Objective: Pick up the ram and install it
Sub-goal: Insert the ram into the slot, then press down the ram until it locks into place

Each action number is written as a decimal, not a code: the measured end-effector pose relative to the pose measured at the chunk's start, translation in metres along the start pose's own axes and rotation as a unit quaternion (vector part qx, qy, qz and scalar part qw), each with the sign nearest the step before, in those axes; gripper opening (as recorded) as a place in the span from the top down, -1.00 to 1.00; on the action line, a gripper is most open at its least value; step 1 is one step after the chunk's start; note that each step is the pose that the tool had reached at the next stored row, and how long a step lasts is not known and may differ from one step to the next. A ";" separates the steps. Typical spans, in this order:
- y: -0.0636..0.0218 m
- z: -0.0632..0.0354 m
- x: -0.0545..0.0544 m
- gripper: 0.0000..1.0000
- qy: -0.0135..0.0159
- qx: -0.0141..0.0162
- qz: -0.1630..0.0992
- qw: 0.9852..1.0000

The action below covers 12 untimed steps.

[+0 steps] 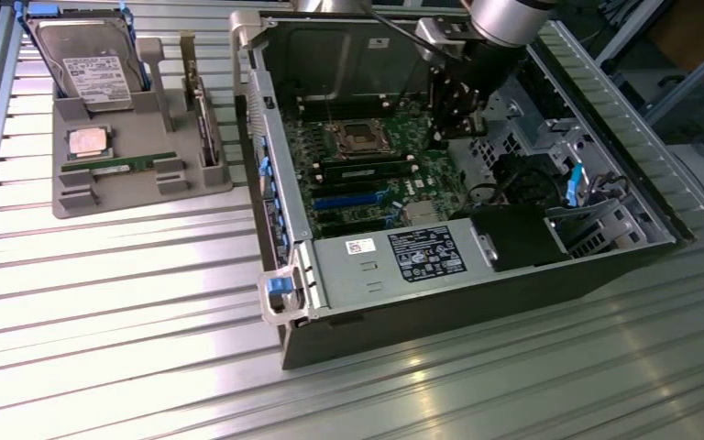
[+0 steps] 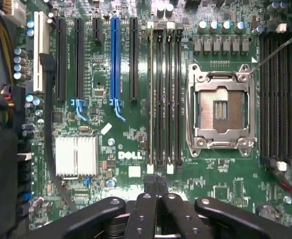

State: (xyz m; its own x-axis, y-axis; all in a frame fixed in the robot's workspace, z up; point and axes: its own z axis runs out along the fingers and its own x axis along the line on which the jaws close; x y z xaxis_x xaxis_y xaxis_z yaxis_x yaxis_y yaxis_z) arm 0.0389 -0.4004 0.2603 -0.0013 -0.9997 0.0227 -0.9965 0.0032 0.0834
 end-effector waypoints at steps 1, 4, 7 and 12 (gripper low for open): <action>-0.0021 -0.0014 0.000 0.79 0.000 0.000 0.000 1.000; -0.0173 -0.0039 0.000 0.79 0.000 -0.001 0.000 1.000; -0.0203 -0.0251 0.000 0.79 0.000 -0.001 0.000 1.000; -0.0204 -0.0336 0.001 0.79 -0.001 -0.001 0.000 1.000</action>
State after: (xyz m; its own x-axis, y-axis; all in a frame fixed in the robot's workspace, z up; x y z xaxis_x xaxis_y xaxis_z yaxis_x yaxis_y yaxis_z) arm 0.0620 -0.4004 0.2921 -0.0012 -0.9998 0.0210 -0.9964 0.0030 0.0852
